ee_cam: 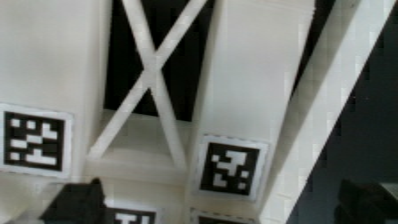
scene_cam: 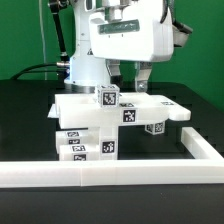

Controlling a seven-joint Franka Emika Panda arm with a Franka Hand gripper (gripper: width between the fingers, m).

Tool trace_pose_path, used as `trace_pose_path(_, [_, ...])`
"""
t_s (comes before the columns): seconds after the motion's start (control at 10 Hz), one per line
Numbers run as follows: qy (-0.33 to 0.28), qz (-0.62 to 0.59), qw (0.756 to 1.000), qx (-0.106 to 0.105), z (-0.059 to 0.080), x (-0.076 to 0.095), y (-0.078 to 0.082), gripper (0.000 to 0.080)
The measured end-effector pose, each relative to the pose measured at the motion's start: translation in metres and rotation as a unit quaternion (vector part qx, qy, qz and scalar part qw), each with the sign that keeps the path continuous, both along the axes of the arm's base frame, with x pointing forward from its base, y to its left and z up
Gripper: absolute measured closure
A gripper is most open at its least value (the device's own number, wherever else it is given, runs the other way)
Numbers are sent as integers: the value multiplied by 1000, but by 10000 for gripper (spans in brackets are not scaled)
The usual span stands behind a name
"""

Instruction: Assemble chair

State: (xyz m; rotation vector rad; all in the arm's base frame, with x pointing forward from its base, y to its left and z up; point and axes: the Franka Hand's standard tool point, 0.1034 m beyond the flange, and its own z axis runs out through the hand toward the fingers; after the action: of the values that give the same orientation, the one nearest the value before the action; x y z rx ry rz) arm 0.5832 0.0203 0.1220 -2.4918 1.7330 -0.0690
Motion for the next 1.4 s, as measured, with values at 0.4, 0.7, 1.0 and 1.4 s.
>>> trace_pose_path(0.4, [-4,178,984,-4,6,-12,15,150])
trace_pose_path(0.7, [0,170,985,2,11,-16,23,150])
trace_pose_path(1.0, [-13,240,971,-10,10,-16,21,150])
trace_pose_path(1.4, [-17,338,941,-2,15,-57,30,150])
